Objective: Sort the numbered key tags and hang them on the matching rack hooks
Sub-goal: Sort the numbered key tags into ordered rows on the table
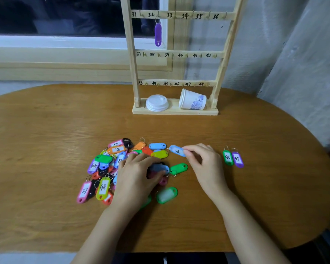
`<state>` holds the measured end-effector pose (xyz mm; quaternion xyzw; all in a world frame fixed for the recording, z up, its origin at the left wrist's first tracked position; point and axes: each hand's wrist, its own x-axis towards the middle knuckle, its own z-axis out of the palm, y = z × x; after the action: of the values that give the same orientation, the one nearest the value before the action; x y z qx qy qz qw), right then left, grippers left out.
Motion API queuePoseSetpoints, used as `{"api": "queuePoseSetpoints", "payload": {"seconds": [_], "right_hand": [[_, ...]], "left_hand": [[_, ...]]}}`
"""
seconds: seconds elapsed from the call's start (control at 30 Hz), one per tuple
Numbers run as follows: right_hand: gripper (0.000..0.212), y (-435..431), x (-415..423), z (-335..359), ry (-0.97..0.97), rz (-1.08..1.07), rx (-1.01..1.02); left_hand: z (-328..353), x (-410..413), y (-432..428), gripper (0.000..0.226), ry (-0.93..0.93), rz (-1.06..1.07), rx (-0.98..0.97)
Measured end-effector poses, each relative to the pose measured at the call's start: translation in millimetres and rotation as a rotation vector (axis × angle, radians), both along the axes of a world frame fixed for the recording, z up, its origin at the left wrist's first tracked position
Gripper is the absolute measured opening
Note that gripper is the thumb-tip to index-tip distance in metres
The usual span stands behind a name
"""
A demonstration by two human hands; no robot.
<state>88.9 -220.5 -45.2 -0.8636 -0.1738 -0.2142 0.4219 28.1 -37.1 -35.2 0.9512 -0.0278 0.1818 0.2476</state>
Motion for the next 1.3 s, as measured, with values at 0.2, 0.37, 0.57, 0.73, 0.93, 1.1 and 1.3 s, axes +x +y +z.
{"api": "queuePoseSetpoints", "payload": {"seconds": [0.2, 0.37, 0.57, 0.73, 0.93, 1.1, 1.3], "right_hand": [[0.015, -7, -6, 10, 0.292, 0.016, 0.422], [0.02, -7, -8, 12, 0.319, 0.038, 0.456], [0.021, -7, -11, 15, 0.332, 0.046, 0.451], [0.017, -10, -10, 12, 0.293, -0.016, 0.422], [0.017, -24, -19, 1, 0.19, -0.261, 0.128], [0.023, -20, -21, 2, 0.189, -0.362, -0.108], [0.034, -31, -31, 2, 0.108, -0.219, -0.274]], "left_hand": [[3, 4, 0, 0.022, 0.002, -0.017, -0.149], [5, 4, -1, 0.025, -0.094, 0.045, -0.276], [9, 6, 2, 0.023, -0.129, 0.137, -0.313], [19, 13, -4, 0.016, -0.094, 0.063, -0.5], [19, 33, -5, 0.019, -0.082, 0.0, -0.66], [8, 36, 0, 0.033, -0.148, -0.003, -0.61], [10, 28, -1, 0.026, -0.168, -0.023, -0.518]]}}
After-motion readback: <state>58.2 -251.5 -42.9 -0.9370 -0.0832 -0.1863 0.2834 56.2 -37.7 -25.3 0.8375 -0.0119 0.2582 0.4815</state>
